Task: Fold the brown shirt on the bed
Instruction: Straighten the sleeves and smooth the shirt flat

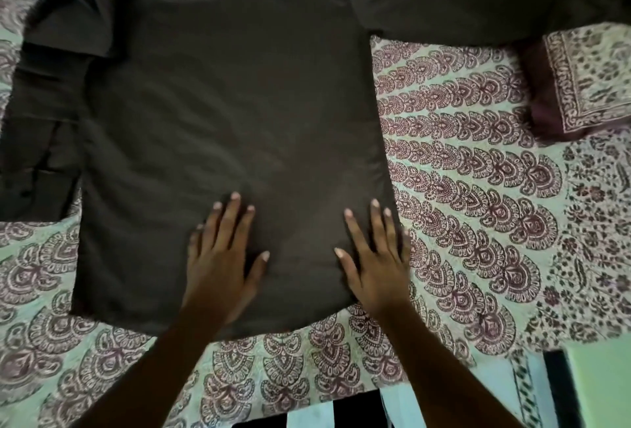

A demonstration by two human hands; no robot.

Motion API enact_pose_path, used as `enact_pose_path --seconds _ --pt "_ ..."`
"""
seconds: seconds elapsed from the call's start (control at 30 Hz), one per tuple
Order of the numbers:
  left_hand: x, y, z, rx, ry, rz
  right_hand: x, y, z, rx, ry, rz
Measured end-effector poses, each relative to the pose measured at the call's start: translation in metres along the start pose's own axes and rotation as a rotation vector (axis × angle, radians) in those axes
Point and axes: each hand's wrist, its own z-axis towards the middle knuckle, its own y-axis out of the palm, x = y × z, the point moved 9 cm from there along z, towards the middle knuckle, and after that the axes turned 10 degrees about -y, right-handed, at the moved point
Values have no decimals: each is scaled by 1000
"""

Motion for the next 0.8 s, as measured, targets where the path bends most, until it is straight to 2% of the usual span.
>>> enact_pose_path --seconds 0.13,0.23,0.37,0.5,0.57,0.63,0.8 --pt "-40 11 -14 -11 -83 47 38 9 -61 -80 193 52" --pt "-49 27 -51 -30 -77 31 22 -4 -47 -58 190 35" --pt "-60 32 -86 -35 -106 -17 -51 -27 30 60 -104 26" --pt "-77 12 -91 51 -200 -202 -131 -10 94 8 -311 33" --pt "-97 -9 -78 144 -273 -274 -173 9 86 -45 -476 -38" --pt "-122 -22 -63 191 -320 -243 -210 29 51 -79 -681 -95" --pt "-177 -3 -66 75 -267 -81 -248 53 -39 -158 -1088 -133"
